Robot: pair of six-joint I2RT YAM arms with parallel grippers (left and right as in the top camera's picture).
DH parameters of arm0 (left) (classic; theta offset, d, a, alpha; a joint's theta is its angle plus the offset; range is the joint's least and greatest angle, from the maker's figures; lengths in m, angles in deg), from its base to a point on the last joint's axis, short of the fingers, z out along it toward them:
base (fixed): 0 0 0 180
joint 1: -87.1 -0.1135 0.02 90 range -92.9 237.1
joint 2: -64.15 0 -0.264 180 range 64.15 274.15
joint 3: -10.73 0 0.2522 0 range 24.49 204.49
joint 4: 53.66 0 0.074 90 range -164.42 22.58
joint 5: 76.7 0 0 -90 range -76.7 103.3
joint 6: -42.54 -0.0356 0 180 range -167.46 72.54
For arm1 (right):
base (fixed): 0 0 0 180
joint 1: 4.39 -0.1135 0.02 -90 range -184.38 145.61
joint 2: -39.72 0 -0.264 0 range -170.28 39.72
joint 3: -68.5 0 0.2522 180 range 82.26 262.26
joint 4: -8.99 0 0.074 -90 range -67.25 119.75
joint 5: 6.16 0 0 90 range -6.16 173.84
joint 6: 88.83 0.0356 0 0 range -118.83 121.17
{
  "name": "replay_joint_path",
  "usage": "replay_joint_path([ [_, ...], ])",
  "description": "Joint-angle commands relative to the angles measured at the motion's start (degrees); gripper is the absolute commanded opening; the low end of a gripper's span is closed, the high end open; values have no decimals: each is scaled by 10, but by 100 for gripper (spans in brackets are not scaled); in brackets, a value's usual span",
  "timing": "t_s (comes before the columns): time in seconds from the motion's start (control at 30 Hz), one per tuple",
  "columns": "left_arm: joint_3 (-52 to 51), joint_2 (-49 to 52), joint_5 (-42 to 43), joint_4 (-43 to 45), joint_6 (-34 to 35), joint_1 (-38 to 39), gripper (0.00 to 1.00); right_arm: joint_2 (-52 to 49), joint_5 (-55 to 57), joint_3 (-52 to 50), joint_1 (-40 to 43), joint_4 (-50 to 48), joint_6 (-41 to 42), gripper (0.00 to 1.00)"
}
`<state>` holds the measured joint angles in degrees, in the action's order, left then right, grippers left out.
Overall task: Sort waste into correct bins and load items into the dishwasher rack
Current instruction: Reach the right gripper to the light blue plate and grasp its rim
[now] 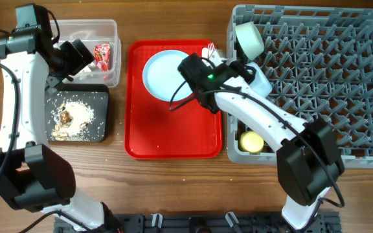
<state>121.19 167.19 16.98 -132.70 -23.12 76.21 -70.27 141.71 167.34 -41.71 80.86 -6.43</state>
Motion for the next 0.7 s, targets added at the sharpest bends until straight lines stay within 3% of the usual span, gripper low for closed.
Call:
replay_joint_path([
  [0.0,8,-9,-6,2,5,0,100,-12,-61,-3,-10,-5,3,49],
  [0.03,8,-9,-6,2,5,0,100,-11,-69,-3,-10,-6,3,53],
  [0.07,8,-9,-6,2,5,0,100,-11,-75,-1,-10,-6,3,65],
  [0.1,8,-9,-6,2,5,0,100,-11,-79,2,-9,-6,3,79],
  [0.13,8,-9,-6,2,5,0,100,-11,-83,7,-9,-6,3,100],
  [0.37,8,-9,-6,2,5,0,100,0,-136,98,2,0,28,100],
  [0.47,8,-9,-6,2,5,0,100,13,-287,163,11,-4,29,100],
  [0.6,8,-9,-6,2,5,0,100,18,-577,205,16,-25,28,100],
  [0.67,8,-9,-6,2,5,0,100,17,-650,203,16,-44,27,100],
])
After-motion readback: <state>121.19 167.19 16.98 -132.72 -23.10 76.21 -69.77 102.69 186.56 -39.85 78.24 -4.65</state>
